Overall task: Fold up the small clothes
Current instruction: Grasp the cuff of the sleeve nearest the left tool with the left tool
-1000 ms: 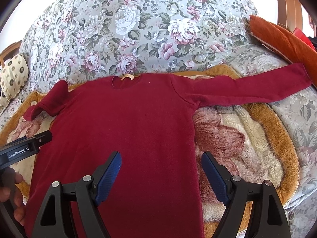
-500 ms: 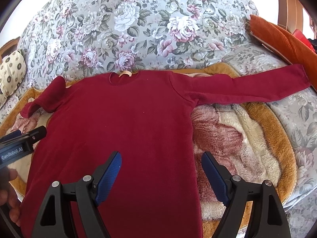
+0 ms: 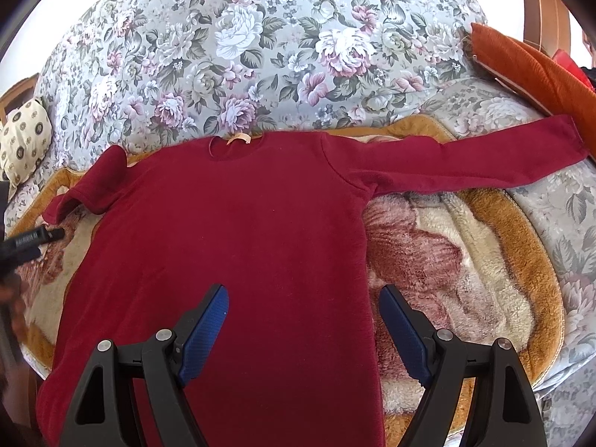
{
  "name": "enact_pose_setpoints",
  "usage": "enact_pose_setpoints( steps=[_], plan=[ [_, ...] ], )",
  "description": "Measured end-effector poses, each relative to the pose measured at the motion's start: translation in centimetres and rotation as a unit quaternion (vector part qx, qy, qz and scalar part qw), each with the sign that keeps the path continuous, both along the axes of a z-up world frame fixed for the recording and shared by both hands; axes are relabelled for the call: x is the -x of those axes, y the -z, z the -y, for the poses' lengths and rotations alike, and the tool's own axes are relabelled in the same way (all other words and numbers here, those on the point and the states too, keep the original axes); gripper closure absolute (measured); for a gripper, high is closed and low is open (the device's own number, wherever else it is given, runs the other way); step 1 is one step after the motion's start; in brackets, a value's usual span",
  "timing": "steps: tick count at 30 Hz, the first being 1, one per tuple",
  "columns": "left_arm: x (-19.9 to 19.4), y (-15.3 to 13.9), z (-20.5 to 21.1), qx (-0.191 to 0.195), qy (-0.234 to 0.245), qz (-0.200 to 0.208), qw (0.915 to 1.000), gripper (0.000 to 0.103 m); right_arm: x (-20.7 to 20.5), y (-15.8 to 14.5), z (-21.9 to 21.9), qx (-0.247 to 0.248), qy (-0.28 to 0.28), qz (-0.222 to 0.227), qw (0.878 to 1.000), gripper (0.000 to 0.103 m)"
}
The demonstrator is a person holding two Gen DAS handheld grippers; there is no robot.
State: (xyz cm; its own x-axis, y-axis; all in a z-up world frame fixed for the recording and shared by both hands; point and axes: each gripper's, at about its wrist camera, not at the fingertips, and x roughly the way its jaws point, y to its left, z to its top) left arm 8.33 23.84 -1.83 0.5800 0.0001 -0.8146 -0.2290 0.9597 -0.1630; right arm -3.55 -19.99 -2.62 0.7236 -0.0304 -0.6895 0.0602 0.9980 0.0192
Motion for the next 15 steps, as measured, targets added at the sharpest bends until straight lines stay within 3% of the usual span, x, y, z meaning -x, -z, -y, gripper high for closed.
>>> enact_pose_setpoints(
  steps=[2,6,7,10,11,14,15],
  plan=[
    [-0.9,-0.9,-3.5,0.051,-0.007,0.026,0.9983,0.003,-0.1,0.0,0.0,0.001,0.001,-0.001,1.000,0.022],
    [-3.3,-1.6,-11.1,0.192,-0.034,0.063,0.9788,0.004,-0.4,0.1,-0.2,0.002,-0.001,-0.007,1.000,0.022],
    [-3.9,-1.1,-13.1,0.239,-0.046,0.068,0.9674,0.004,-0.4,0.2,-0.2,0.002,-0.001,-0.008,1.000,0.022],
    [-4.7,1.0,-16.7,0.319,-0.101,0.070,0.9397,0.004,-0.5,0.2,-0.1,-0.001,-0.001,-0.009,1.000,0.022],
    [-5.0,2.4,-17.8,0.361,-0.113,0.068,0.9232,0.004,-0.4,0.2,-0.1,-0.003,-0.001,-0.009,1.000,0.022],
    [-5.4,4.5,-18.7,0.426,-0.121,0.082,0.8927,0.005,-0.6,0.3,0.0,-0.009,0.000,-0.011,1.000,0.022],
    [-5.4,4.6,-18.7,0.428,-0.122,0.086,0.8914,0.005,-0.6,0.3,0.0,-0.010,0.000,-0.012,1.000,0.022]
  ],
)
